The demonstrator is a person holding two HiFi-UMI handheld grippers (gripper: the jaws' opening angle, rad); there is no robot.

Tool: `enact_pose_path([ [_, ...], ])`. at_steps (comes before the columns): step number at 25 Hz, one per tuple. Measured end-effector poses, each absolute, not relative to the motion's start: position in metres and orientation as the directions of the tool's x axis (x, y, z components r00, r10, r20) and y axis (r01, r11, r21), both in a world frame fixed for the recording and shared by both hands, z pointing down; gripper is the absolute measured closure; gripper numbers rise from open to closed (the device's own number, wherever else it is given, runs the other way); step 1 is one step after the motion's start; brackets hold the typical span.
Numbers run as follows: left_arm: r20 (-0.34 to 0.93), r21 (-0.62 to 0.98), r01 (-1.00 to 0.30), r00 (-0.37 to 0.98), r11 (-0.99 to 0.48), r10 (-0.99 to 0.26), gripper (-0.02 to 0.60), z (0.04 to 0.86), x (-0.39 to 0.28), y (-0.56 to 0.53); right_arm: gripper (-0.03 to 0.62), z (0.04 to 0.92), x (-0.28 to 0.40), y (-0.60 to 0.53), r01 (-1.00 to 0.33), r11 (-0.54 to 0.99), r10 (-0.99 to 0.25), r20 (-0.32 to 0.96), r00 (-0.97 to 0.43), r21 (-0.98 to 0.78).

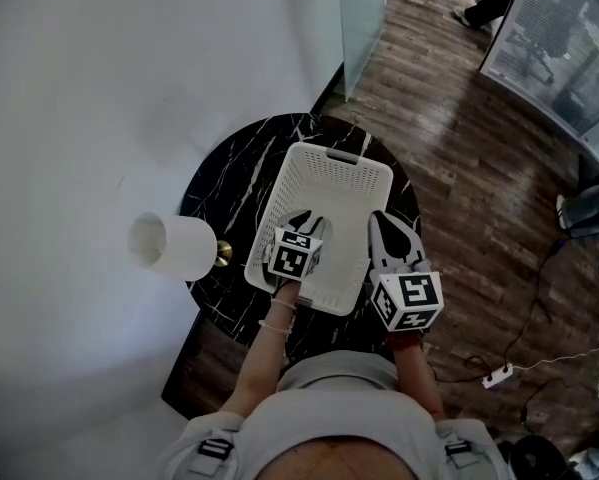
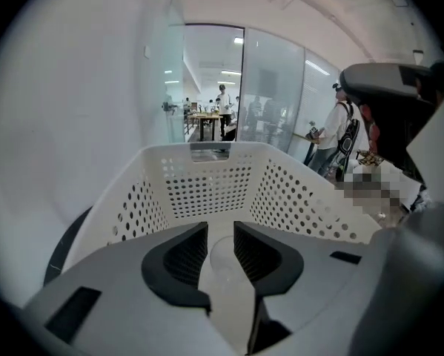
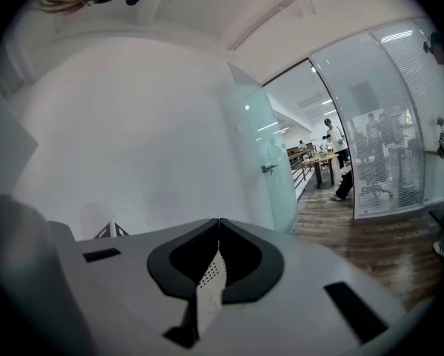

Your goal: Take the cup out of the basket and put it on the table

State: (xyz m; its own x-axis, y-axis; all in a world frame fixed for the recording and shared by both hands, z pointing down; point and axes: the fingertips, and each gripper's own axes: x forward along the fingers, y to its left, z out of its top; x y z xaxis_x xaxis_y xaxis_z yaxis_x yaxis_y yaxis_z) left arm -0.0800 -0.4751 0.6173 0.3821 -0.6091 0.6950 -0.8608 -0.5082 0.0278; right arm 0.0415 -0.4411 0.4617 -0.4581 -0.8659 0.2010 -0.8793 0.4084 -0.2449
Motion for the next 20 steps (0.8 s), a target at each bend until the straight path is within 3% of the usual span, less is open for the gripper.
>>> enact_pose_path([
  [20,0.824,0.123,-0.852,0.373,-0.508,-0.426,0.477,0.69,-0.08,-0.476,0.583,0.477,0.066,-0.442,-0.899,0.353,-0.877,0.241,-0.415,-0.26],
])
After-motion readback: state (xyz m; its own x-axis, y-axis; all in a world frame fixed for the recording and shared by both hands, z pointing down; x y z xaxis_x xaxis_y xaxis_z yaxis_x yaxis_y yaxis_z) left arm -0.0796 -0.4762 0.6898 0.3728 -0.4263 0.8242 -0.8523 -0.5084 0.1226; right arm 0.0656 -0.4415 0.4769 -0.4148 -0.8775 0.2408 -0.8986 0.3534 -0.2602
